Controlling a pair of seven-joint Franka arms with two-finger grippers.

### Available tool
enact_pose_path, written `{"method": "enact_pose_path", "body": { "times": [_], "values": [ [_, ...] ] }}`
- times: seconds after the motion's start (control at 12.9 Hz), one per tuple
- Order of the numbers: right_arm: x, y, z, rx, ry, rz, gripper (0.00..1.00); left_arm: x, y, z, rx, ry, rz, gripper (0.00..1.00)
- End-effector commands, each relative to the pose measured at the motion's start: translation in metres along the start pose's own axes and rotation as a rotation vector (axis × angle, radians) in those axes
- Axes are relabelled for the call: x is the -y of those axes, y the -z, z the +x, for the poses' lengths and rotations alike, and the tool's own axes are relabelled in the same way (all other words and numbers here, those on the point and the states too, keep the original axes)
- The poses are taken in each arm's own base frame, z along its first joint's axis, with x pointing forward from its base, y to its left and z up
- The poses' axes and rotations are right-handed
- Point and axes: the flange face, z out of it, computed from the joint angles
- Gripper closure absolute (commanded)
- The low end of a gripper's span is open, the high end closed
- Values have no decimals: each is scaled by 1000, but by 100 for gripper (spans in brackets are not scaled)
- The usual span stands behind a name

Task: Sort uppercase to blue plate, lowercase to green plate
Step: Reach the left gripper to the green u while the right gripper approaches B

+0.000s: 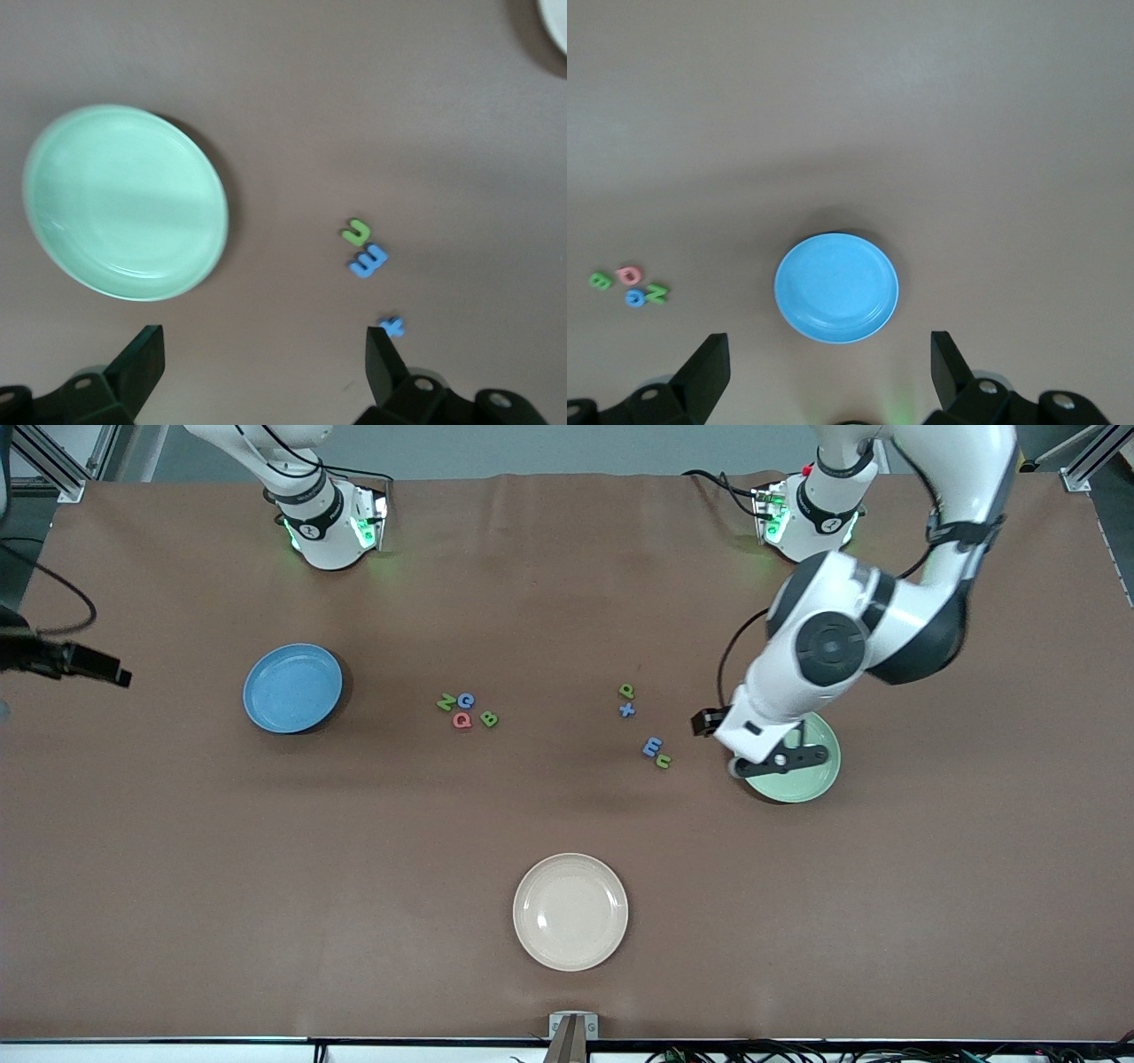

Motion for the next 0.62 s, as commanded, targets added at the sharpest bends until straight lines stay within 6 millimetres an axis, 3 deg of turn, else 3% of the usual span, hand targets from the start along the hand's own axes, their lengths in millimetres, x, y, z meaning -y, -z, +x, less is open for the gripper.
{"method": "enact_pose_path", "body": {
  "times": [0.0,0.15,0.23,0.39,0.54],
  "values": [
    [-33,-56,12,28,9,28,0,-15,-46,1,5,172,11,0],
    [-48,-99,2,20,6,38,0,-39,-83,-12,16,438,7,0],
    [-46,-114,-3,21,4,40,0,-46,-88,-9,-11,581,-24,0],
    [-31,-147,-24,-8,-22,105,0,-54,-104,-4,-70,678,-63,0],
    [3,-174,-40,-47,-47,109,0,-56,-126,-5,-65,732,-93,0]
  ]
}}
